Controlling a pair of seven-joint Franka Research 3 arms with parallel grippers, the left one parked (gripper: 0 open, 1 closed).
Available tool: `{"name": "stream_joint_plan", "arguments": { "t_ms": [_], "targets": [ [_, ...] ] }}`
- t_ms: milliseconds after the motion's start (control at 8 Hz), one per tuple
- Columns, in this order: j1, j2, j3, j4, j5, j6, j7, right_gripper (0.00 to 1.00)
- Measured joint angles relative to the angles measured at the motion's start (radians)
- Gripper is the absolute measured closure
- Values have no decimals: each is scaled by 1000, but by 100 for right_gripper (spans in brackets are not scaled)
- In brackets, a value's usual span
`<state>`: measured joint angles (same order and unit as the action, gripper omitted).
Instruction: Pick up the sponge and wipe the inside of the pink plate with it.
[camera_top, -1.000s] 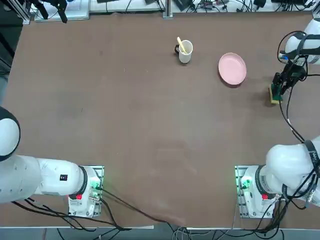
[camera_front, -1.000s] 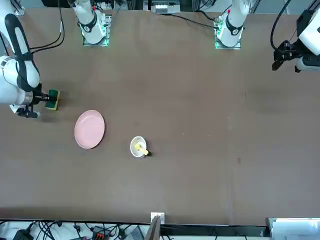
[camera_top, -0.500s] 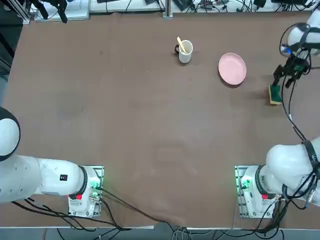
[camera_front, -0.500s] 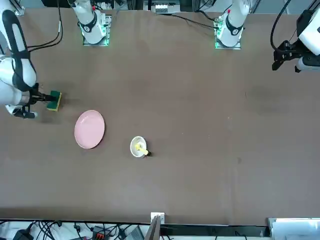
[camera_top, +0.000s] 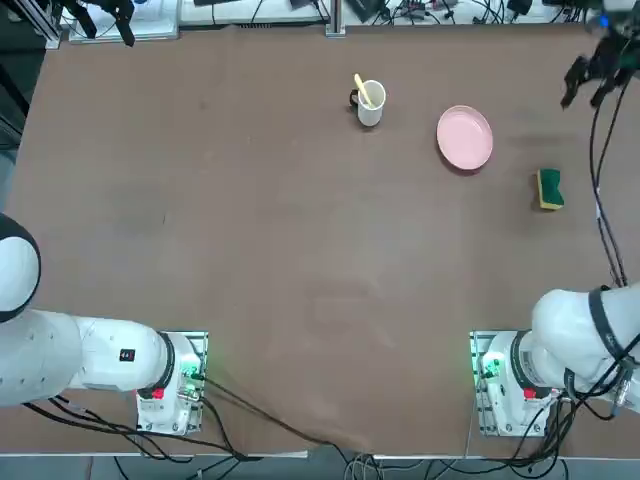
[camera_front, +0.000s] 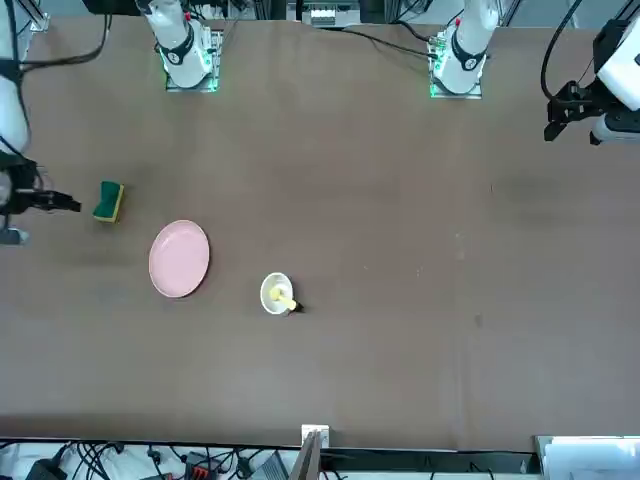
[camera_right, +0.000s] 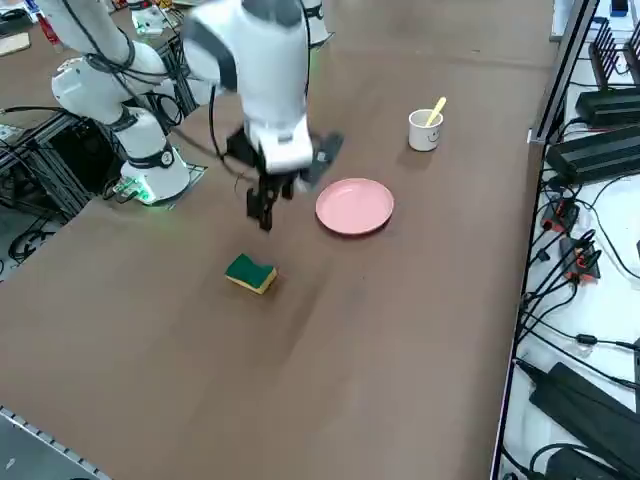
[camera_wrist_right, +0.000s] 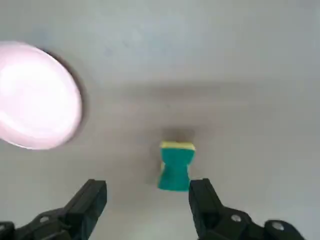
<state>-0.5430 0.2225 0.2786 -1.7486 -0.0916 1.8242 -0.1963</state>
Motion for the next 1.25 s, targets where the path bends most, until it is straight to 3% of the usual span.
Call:
{"name": "stream_joint_plan", "arguments": {
  "t_ms": [250,500,750,875,1000,1250],
  "targets": [
    [6,-65,30,43,92,-3,30,0],
    [33,-113,78,136,115,-12,66,0],
    [74,-134,83,218,116,-88,86,0],
    [128,-141,57,227,116,-108,106,0],
    [207,-146,5,226,115,-134,140,0],
    [403,-175,-163,202,114,-182,170,0]
  ]
}}
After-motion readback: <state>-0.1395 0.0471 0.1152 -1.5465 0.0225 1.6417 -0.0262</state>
